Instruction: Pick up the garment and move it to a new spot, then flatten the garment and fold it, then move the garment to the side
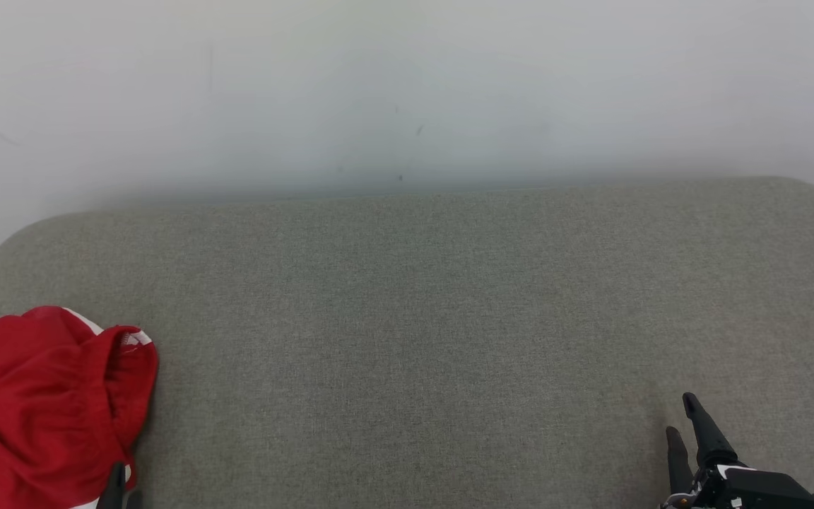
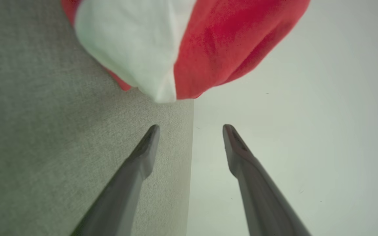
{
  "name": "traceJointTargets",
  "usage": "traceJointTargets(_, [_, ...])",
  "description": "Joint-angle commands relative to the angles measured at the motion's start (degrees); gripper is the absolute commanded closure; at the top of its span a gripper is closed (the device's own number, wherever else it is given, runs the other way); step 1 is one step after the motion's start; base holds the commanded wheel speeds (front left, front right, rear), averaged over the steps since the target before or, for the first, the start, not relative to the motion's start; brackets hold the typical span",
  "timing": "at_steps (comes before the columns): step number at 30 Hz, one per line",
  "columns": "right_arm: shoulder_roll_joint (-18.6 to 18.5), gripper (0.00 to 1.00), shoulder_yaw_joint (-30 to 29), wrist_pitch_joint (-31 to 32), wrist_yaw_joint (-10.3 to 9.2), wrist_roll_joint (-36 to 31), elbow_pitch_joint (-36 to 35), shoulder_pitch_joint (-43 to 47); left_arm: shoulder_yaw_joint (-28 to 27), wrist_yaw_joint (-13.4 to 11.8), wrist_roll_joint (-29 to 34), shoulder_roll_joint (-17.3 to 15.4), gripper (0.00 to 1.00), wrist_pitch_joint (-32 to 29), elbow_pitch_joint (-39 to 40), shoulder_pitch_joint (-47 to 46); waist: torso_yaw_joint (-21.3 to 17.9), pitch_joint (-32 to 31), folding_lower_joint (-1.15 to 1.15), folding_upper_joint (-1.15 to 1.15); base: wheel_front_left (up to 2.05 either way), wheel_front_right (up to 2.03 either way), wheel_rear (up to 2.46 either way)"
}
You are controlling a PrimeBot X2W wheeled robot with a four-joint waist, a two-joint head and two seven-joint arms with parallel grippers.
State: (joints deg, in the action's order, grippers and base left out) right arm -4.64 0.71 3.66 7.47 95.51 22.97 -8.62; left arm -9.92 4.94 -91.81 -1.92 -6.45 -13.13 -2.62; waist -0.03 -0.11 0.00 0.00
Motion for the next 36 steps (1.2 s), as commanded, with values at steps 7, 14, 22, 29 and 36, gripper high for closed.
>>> traceJointTargets(7, [0.0, 0.0, 1.1, -1.9, 0.0, -1.5, -3.3, 0.3, 1.9, 0.4, 0.5, -0.5, 0.0, 1.4, 2.6, 0.0, -0.1, -0.3, 0.0, 0.0, 0.0, 0.0, 0.0])
traceJointTargets(14, [-0.7, 0.0, 2.7, -4.0, 0.01, -6.8, -5.9, 1.3, 5.4, 0.6, 5.7, -2.1, 0.0, 4.8, 5.1, 0.1, -0.2, -0.7, 0.0, 0.0, 0.0, 0.0, 0.0])
traceJointTargets(22, [-0.6, 0.0, 4.1, -5.7, 0.01, -16.4, -8.1, 2.3, 7.7, 0.9, 15.5, -2.3, 0.0, 6.8, 7.5, 0.3, -0.3, -1.2, 0.0, 0.0, 0.0, 0.0, 0.0])
traceJointTargets(29, [-1.1, 0.0, 5.8, -6.9, 0.01, -24.3, -9.8, 2.8, 10.0, 1.0, 23.2, -2.6, 0.0, 8.2, 9.2, 0.5, -0.4, -1.5, 0.0, 0.0, 0.0, 0.0, 0.0])
traceJointTargets(36, [-1.5, 0.0, 7.3, -8.2, 0.01, -33.7, -11.4, 3.6, 10.7, 1.2, 34.2, -2.5, 0.0, 9.7, 10.0, 0.9, -0.5, -1.9, 0.0, 0.0, 0.0, 0.0, 0.0])
